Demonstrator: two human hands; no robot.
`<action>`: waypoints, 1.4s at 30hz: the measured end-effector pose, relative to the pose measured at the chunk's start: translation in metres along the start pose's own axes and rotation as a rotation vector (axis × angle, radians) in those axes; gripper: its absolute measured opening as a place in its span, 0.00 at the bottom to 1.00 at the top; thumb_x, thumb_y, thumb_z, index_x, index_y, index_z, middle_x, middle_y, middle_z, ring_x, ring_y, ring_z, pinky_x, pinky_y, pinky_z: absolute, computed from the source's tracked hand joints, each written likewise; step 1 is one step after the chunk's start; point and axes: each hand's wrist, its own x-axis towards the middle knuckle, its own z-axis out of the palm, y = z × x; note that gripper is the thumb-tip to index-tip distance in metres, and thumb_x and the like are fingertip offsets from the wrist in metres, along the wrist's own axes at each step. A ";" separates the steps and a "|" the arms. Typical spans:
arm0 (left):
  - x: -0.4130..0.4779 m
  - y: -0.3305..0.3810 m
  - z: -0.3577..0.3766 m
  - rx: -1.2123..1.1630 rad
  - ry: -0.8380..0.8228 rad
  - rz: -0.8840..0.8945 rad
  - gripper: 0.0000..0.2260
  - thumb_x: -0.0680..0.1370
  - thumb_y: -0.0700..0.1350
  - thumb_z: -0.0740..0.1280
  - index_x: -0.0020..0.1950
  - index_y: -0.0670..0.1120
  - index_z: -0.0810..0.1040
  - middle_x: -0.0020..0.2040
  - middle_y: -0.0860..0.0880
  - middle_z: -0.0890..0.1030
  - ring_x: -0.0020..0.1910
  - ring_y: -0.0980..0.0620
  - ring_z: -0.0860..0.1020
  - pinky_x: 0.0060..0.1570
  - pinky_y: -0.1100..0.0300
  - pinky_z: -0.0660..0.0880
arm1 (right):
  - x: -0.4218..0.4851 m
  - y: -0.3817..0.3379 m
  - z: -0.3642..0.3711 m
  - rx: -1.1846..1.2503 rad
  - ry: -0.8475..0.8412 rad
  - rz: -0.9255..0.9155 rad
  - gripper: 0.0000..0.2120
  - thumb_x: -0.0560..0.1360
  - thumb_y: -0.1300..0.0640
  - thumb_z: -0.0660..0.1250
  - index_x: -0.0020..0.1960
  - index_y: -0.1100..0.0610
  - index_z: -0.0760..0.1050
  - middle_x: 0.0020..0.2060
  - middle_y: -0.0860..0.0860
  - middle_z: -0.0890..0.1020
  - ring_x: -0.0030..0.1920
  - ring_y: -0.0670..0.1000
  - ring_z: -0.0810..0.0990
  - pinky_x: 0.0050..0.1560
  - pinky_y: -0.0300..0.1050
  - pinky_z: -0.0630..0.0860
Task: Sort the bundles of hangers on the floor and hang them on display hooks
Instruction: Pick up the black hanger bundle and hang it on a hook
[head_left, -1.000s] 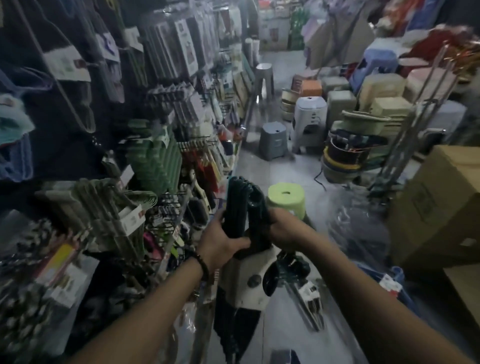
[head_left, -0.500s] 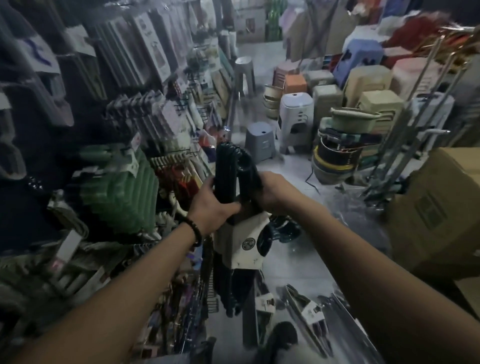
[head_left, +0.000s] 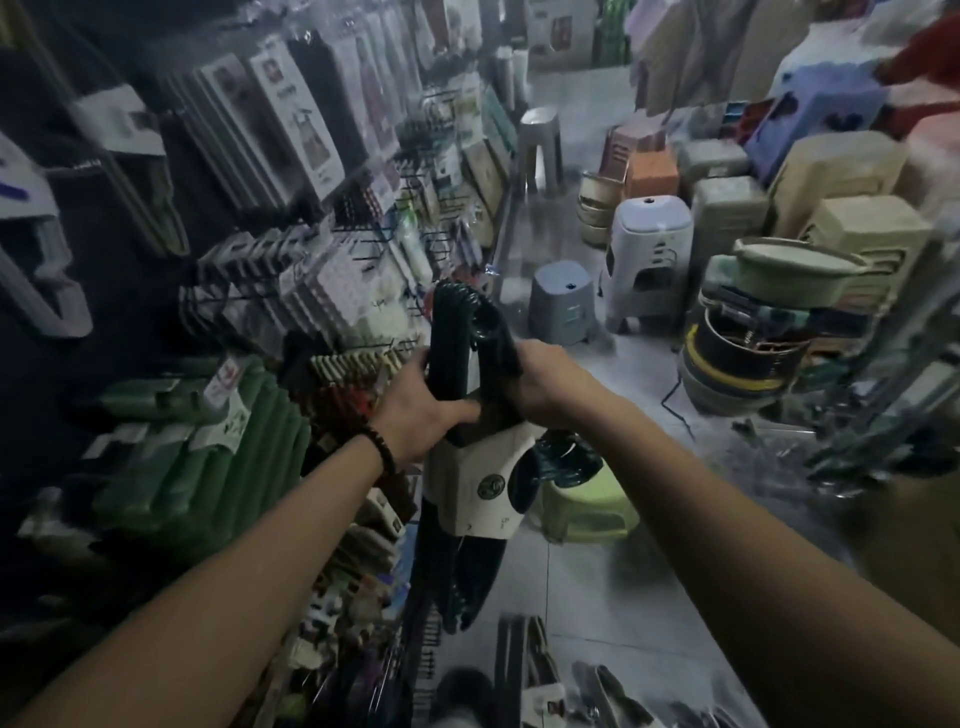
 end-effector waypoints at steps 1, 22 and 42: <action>0.014 0.000 0.001 0.005 -0.010 -0.004 0.30 0.68 0.39 0.82 0.64 0.49 0.72 0.51 0.54 0.81 0.50 0.57 0.81 0.46 0.64 0.78 | 0.013 0.004 -0.002 0.000 -0.002 0.005 0.11 0.82 0.51 0.65 0.58 0.59 0.78 0.54 0.57 0.83 0.54 0.59 0.81 0.53 0.53 0.78; 0.368 0.029 -0.073 -0.171 -0.360 -0.019 0.47 0.54 0.49 0.81 0.71 0.50 0.67 0.57 0.48 0.83 0.55 0.48 0.83 0.57 0.48 0.82 | 0.326 -0.014 -0.060 0.060 0.152 0.264 0.08 0.78 0.55 0.70 0.51 0.60 0.82 0.48 0.58 0.85 0.50 0.59 0.83 0.55 0.59 0.81; 0.531 0.089 -0.144 -0.036 -0.005 0.207 0.14 0.74 0.57 0.77 0.57 0.63 0.78 0.53 0.58 0.84 0.53 0.64 0.82 0.52 0.65 0.79 | 0.590 -0.013 -0.157 -0.051 -0.003 -0.309 0.04 0.76 0.54 0.63 0.49 0.51 0.75 0.48 0.49 0.82 0.49 0.53 0.81 0.53 0.56 0.81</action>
